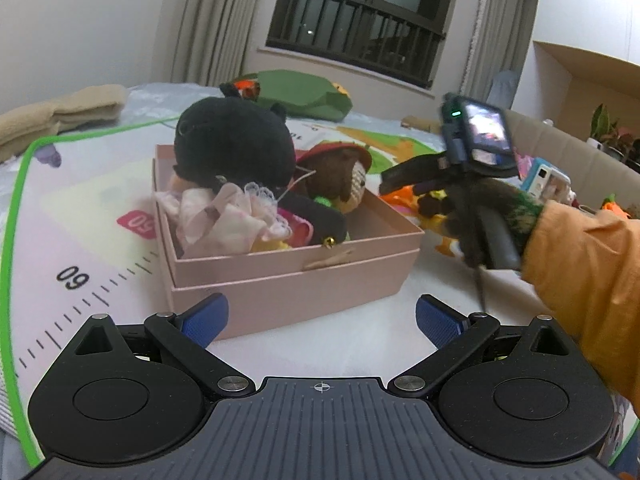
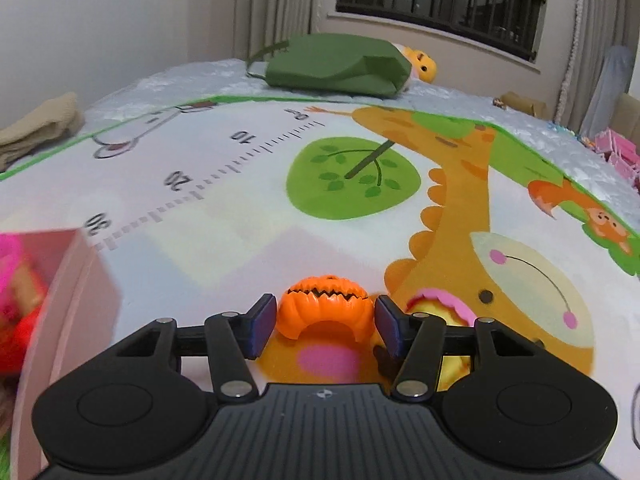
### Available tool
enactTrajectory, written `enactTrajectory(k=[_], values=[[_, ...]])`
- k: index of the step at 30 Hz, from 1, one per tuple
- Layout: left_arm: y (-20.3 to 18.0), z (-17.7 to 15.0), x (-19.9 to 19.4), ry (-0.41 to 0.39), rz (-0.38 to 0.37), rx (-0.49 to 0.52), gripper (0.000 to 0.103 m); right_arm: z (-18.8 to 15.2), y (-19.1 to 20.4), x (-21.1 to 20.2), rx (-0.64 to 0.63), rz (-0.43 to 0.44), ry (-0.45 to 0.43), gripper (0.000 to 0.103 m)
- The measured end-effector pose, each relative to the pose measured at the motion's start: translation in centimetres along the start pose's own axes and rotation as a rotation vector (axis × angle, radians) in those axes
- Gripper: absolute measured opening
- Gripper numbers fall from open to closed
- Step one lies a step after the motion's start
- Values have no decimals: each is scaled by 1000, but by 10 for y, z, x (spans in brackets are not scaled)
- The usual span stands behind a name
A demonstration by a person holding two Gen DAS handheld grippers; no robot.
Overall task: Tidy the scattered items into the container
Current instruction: 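Move the right gripper to the orange toothed toy on the mat, then grasp the yellow and pink toy roller with the right gripper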
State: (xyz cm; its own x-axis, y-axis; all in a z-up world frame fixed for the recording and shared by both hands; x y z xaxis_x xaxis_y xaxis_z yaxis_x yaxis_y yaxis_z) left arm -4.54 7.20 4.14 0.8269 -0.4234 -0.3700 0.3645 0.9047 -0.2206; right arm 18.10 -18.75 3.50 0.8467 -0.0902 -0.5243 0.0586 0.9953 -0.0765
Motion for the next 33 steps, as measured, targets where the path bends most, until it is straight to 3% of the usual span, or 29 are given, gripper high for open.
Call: enactTrajectory(k=[4, 5, 6, 10, 14, 17, 19, 23, 27, 32, 33], values=[[-8, -2, -4, 8, 9, 28, 102, -17, 4, -65, -10, 77, -16, 54], [-10, -3, -4, 16, 17, 36, 102, -24, 6, -83, -19, 94, -19, 51], [-12, -4, -4, 26, 28, 44, 102, -31, 9, -100, -26, 113, -17, 42], [-16, -8, -8, 46, 65, 62, 102, -62, 23, -159, -41, 213, 2, 39], [-12, -6, -15, 42, 117, 44, 102, -88, 41, -194, -75, 292, 21, 39], [-11, -6, -22, 41, 135, 45, 102, -91, 39, -204, -103, 291, -6, 39], [-13, -7, -24, 46, 134, 48, 102, -81, 24, -201, -98, 249, -46, 42], [-19, -6, -21, 49, 108, 52, 102, -47, -22, -159, -54, 135, -102, 72], [-26, -4, -16, 34, 81, 64, 102, -23, -56, -82, -67, 42, -76, 76], [-39, -2, -2, 50, 40, 83, 102, -18, -69, -4, -61, 23, -17, 73], [-44, -3, 2, 58, 26, 88, 102, -18, -68, 4, -58, 42, 1, 53]])
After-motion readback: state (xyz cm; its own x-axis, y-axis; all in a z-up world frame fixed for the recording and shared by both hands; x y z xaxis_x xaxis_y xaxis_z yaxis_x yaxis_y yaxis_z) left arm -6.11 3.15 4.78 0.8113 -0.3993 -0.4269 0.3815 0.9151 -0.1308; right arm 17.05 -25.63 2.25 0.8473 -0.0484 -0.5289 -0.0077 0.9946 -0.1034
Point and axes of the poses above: each gripper's, at about its wrist camera, not at the fingertips, and x roughly the way its jaws point, y to its left, z to its top, the point moved 1 cm from there along x, roughly the way its jaws point, and after that the axes turned 9 degrees about -y, right-handed, at the moved point
